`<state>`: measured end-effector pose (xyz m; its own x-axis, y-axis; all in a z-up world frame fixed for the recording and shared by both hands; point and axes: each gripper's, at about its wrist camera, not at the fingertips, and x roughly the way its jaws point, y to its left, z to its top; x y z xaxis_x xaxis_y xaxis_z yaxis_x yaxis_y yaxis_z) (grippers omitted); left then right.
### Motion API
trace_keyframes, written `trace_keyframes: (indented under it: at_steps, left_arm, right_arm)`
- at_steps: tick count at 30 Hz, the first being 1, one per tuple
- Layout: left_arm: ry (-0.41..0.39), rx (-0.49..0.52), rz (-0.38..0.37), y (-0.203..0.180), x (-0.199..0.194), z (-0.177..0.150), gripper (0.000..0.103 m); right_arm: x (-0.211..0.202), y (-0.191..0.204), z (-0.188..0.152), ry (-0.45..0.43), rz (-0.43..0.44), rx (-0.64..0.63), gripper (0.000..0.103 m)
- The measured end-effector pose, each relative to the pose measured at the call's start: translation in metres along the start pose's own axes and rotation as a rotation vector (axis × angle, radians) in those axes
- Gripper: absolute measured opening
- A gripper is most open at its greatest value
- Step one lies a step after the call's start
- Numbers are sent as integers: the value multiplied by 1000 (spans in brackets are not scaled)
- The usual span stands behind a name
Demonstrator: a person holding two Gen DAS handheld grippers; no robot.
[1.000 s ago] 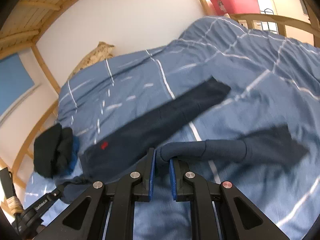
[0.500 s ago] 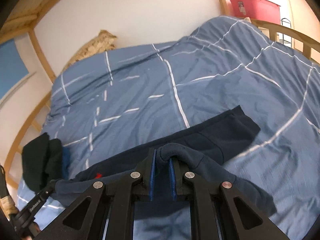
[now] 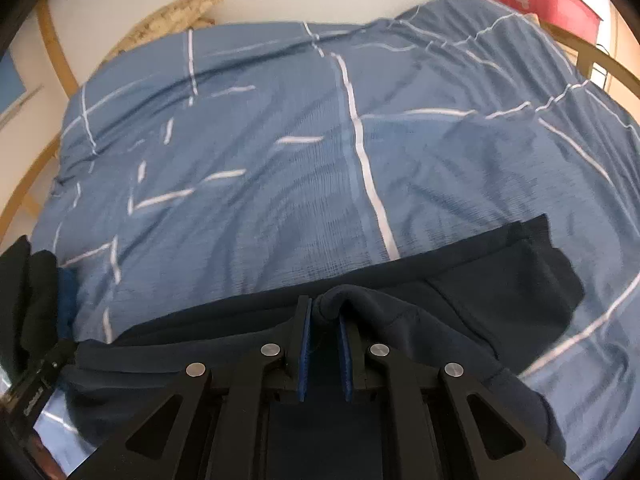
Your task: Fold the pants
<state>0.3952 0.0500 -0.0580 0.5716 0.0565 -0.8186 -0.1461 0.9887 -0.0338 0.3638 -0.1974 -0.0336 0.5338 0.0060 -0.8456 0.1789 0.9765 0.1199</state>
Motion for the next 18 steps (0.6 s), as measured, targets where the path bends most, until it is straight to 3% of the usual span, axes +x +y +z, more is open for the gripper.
trace_keyframes:
  at_steps: [6,11,14,18]
  left_arm:
    - [12,32,39,1,13,8,42]
    - [41,62,83,0,24,14,56]
    - [55,89,103,-1,25,19,57]
    - [-34,149,142,-10,-1,25,58]
  right_arm:
    - [28,2,7,71,-7,15,17]
    - [42,10,13,134,1,-12,37]
    - [44,12,16,163,-4,-11,39]
    - [38,12,23,191,23,9,45]
